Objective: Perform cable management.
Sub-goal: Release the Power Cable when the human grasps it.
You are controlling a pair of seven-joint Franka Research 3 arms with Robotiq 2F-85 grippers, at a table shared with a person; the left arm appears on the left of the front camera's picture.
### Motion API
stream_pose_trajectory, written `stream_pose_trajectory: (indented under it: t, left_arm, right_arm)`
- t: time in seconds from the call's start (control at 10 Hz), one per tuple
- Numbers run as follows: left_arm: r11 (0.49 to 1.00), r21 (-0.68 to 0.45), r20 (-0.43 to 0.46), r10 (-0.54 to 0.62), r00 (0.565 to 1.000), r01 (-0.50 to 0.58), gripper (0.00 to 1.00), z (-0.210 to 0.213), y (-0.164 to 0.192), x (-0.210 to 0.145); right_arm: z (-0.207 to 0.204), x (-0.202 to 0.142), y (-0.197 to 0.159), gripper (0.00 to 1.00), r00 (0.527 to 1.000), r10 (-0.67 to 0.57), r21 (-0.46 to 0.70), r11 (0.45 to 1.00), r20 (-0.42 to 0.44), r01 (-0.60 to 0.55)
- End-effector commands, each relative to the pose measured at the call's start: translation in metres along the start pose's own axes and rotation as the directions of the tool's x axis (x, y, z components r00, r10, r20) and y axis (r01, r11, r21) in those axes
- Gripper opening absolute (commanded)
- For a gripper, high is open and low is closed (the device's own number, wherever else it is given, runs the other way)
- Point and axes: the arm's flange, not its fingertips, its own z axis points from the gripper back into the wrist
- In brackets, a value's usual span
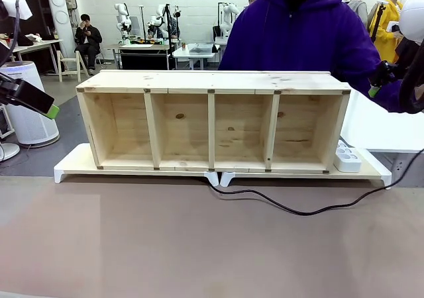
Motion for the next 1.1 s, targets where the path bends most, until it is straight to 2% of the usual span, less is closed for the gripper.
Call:
stream_pose_trajectory:
  t: [0.0, 1.0]
  left_arm:
    - [1.0, 0.003, 0.005, -0.001, 1.0, 0.001, 1.0, -0.0017, -0.0001, -0.0008]
    - [1.0, 0.003, 0.005, -0.001, 1.0, 0.001, 1.0, -0.0017, -0.0001, -0.0008]
  right_arm:
    - [-0.0002, -0.0005, 0.0001, 1.0, 1.0, -0.006, -0.003, 1.0, -0.005, 0.006]
    - [-0.0002, -0.0005, 0.0001, 1.0, 1.0, -0.006, -0.003, 1.0, -0.005, 0.006]
